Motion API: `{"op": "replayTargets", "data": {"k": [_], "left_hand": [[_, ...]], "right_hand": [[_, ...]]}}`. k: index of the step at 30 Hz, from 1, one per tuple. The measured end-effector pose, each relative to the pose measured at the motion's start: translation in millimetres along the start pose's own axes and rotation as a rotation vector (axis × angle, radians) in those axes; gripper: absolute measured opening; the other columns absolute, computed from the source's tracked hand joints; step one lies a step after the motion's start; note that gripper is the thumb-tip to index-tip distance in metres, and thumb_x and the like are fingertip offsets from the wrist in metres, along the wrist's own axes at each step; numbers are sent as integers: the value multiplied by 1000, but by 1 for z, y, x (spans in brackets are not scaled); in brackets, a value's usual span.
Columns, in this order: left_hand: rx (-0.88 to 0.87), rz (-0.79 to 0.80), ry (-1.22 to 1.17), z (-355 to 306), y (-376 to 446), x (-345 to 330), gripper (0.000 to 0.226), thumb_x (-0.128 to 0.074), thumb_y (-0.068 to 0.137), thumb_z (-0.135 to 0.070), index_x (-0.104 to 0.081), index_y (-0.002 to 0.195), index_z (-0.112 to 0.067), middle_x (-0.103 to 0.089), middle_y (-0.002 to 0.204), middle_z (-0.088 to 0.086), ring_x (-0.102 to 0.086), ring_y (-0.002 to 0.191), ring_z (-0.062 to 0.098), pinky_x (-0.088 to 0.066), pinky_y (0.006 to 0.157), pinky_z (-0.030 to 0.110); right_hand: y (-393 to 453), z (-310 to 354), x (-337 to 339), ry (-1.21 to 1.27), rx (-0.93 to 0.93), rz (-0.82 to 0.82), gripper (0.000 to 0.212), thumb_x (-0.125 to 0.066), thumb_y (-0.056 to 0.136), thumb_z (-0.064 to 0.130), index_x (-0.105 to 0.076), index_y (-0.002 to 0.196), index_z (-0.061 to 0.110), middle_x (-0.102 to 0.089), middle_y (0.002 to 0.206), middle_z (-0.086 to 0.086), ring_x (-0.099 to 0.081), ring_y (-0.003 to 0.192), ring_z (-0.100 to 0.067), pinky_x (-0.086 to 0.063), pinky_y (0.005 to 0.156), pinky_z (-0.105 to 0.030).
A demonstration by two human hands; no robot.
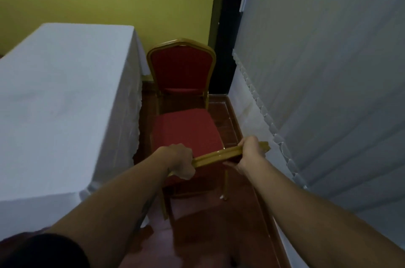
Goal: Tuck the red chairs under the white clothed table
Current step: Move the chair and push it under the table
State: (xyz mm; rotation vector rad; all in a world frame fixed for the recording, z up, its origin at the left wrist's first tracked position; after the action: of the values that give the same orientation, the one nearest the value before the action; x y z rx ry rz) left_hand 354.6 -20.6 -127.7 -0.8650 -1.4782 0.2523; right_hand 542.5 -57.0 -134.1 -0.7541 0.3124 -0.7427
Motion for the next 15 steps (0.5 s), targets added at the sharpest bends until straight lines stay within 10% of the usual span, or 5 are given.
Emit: {"op": "replayTargets", "data": {"k": [6, 15], "left_hand": [[180, -78, -108, -20, 8, 3, 14, -65, 81, -27, -54, 82, -18, -56, 88, 1, -60, 84, 24, -50, 70, 34], [383, -173, -305, -89, 9, -7, 40, -60, 84, -31, -68, 116, -10, -67, 117, 13, -67, 104, 33, -49, 74, 35]], "right_hand": [[35, 22, -4, -68, -21, 155, 53, -51, 71, 3, -49, 124, 11, -51, 104, -15, -58, 90, -38, -58, 77, -68], [86, 62, 13, -289, -12, 323, 69, -51, 69, 4, -47, 138, 10, -52, 106, -15, -61, 90, -38, -60, 73, -64]]}}
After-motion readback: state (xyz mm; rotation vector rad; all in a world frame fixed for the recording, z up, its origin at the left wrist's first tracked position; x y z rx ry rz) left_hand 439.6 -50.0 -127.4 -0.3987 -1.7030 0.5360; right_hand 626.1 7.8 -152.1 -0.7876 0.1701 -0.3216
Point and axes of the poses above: each hand's wrist, its own y-axis towards the middle knuckle, its own x-axis out of the back of the hand, z = x × y, the point moved 6 cm from there along y, towards the middle knuckle
